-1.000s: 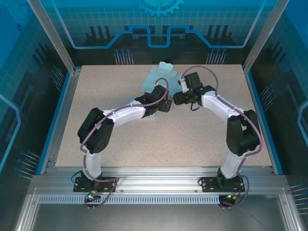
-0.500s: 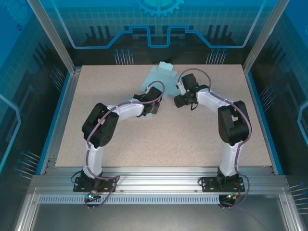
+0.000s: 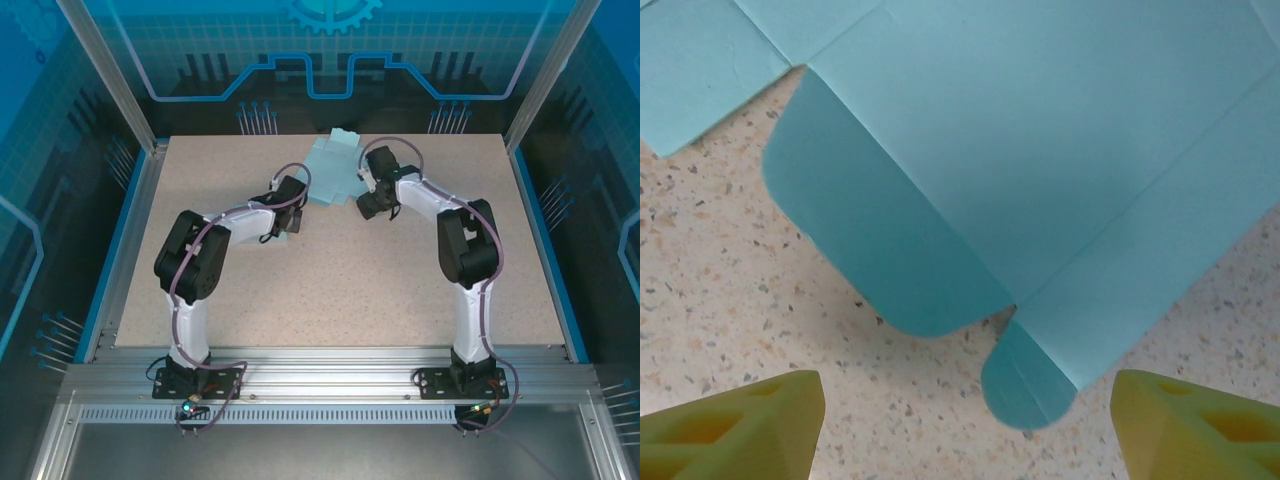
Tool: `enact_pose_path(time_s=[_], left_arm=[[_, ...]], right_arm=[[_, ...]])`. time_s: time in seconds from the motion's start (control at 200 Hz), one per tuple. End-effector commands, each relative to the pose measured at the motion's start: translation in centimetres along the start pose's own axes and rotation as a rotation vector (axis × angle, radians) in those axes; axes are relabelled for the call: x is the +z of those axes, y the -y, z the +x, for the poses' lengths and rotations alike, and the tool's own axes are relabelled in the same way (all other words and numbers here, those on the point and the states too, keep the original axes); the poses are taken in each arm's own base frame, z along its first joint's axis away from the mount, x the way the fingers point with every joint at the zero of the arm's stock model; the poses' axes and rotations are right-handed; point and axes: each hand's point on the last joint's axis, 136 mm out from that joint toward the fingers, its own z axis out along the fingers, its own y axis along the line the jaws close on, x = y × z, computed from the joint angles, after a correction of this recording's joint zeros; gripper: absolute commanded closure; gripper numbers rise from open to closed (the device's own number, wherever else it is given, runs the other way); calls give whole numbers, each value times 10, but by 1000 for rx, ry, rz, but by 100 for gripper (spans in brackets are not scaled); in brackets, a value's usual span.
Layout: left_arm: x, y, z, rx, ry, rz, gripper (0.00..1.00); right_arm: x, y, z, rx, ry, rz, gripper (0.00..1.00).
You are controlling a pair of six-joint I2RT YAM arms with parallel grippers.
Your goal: Fold the paper box
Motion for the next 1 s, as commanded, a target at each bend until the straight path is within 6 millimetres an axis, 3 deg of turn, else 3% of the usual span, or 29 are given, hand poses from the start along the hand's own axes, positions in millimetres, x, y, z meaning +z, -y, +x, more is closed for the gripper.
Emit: enact_pose_path(time_s=[0.0, 0.12, 0.25, 0.3, 0.32, 0.565, 0.585, 0.685, 0.845, 0.995], left_arm=[[-13, -9, -8, -68, 24, 13, 1], [-18, -20, 0, -97, -5, -9, 1], [-25, -26, 3, -117, 2, 3, 1], [-30, -28, 1, -125, 12, 9, 1], [-33, -29, 1, -127, 16, 14, 1], [-76, -33, -11, -206, 88, 145, 1], [-80, -32, -11, -216, 93, 162, 1], [-99, -25, -12, -273, 118, 269, 1], [-125, -9, -12, -354, 134, 453, 1], [-141, 4, -9, -453, 125, 594, 2]], right_arm=[[7, -8, 2, -81, -54, 18, 24], [17, -9, -5, -99, -72, 24, 25], [27, -9, -11, -116, -93, 29, 34], [24, -9, -16, -124, -86, 30, 41], [36, -12, -10, -133, -112, 27, 45], [38, -23, 13, -161, -169, 30, 83], [27, -22, 9, -152, -150, 28, 86], [16, -31, 22, -127, -157, 9, 100], [-10, -52, 53, -80, -220, 34, 100], [-43, -97, 97, -18, -315, 51, 100]])
